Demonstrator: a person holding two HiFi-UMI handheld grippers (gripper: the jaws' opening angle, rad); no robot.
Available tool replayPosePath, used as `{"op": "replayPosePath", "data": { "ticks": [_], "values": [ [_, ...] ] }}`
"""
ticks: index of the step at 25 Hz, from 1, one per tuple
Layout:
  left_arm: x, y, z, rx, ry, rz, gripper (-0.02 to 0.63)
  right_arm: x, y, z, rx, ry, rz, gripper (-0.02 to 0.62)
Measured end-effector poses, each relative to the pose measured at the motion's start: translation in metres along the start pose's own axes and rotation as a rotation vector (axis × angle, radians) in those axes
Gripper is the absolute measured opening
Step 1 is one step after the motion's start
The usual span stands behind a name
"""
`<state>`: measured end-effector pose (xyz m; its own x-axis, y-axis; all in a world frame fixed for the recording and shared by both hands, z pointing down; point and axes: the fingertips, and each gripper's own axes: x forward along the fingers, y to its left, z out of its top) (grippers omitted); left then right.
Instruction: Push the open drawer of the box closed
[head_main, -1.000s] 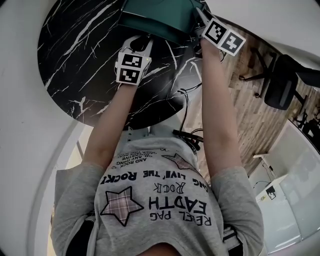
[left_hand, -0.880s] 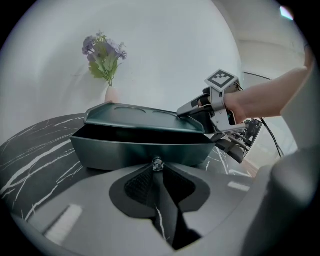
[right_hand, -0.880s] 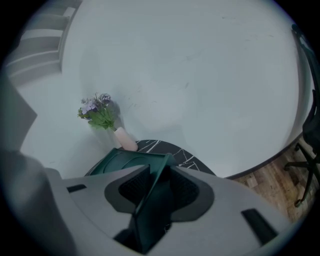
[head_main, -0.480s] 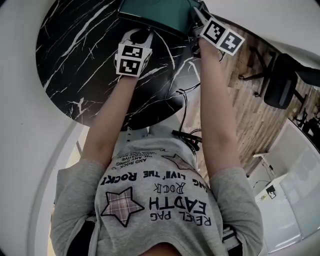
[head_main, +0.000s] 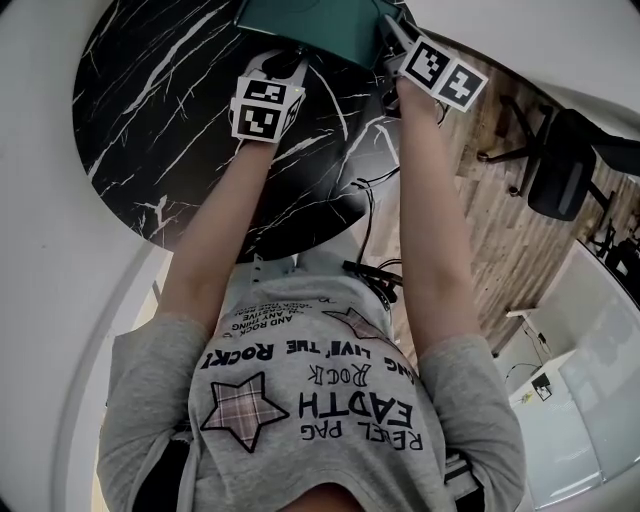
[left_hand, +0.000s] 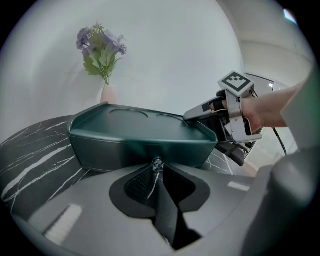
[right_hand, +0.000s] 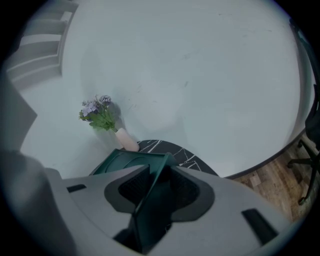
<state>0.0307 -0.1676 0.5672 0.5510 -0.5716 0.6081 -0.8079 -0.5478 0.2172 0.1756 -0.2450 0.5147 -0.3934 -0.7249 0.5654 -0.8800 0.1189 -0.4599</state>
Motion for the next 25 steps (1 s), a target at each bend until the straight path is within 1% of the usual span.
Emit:
{"op": "replayPosePath", "data": {
  "ticks": [5,8,12,16,18,19,20,21,25],
  "values": [
    [0.000,0.001,0.001,0.011,0.007,-0.001,0.072,0.001,0.001,0.000,-0.005,0.008,0.004,0.129],
    [0.000,0.000,0.001,0.037,-0.001,-0.008,0.074,0.000,0.001,0.001,-0.010,0.005,0.008,0.129],
    [-0.002,-0.001,0.000,0.015,0.011,-0.046,0.075,0.001,0.000,0.001,-0.009,0.008,0.012,0.129],
    [-0.010,0.000,0.001,0.025,0.016,-0.032,0.081,0.000,0.001,0.002,-0.012,0.004,0.015,0.129],
    [-0.018,0.004,0.003,0.040,0.002,-0.009,0.079,-0.001,0.000,0.002,-0.018,0.002,0.018,0.129],
    [-0.023,0.007,0.005,0.044,-0.007,-0.001,0.067,-0.001,0.000,0.002,-0.019,-0.002,0.021,0.129],
    [-0.028,0.010,0.007,0.044,-0.018,0.000,0.030,-0.001,0.000,0.002,-0.021,-0.008,0.023,0.129],
    [-0.033,0.013,0.010,0.041,-0.030,-0.001,0.009,-0.001,0.000,0.002,-0.024,-0.015,0.023,0.129],
    [-0.054,0.029,0.026,0.027,-0.081,0.013,0.009,-0.003,0.003,0.005,-0.083,-0.044,0.003,0.129]
  ]
}}
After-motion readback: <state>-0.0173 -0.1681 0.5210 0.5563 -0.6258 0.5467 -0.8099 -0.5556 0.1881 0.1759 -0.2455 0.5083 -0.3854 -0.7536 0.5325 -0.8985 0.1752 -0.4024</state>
